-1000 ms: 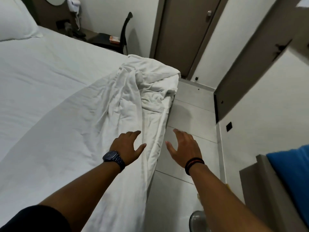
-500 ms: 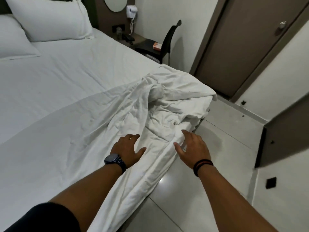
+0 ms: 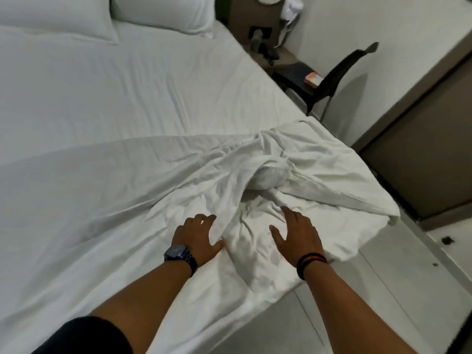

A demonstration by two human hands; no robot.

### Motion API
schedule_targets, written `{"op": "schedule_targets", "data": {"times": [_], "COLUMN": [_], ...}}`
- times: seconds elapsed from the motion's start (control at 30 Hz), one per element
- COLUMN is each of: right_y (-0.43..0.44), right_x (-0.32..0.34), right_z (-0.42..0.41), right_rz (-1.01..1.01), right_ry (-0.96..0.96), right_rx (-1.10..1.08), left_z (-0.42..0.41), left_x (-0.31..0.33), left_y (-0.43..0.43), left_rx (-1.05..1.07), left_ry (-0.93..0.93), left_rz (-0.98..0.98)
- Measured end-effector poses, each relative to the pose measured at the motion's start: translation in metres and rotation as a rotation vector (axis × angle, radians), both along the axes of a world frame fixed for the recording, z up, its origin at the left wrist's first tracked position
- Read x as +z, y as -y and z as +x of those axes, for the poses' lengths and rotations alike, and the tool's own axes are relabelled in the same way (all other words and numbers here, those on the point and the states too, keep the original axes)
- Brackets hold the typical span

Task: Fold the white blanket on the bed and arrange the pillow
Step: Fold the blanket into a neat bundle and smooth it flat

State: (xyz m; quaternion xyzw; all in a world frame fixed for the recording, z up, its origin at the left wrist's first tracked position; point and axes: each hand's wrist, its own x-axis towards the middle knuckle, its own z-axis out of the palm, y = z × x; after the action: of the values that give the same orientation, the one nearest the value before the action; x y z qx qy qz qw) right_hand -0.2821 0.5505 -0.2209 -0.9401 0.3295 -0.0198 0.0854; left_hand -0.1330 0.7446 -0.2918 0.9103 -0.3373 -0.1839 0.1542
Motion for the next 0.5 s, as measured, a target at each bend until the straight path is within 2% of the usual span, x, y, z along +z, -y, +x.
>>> {"op": "schedule_targets", "data": {"times": [0.2,0.33,0.43,0.5], "right_y": [0.117,0.196,0.249,0.280], "right_x": [-0.049,-0.077,-0.101,-0.118], "right_z": [0.059,0.099,0.124,0.131], "right_rz": [0.010,-0.008,0.003,-0.011], "right_ry": [-0.004,0.024,-0.121,-0.267], "right_rx": [0.037,-0.072,-0.133,-0.077], "left_z": [0.002,0.005,-0.005,-0.015], "left_x": [-0.057,-0.080,-0.087,-0.088], "left_y": [0.054,0.072,0.083,0.093], "left_rx": [0.269,0.407,0.482,0.537], "left_ry": [-0.013,0.032,0.100,0.147], "left_rz": [0.155,0.168,0.140,0.218]}}
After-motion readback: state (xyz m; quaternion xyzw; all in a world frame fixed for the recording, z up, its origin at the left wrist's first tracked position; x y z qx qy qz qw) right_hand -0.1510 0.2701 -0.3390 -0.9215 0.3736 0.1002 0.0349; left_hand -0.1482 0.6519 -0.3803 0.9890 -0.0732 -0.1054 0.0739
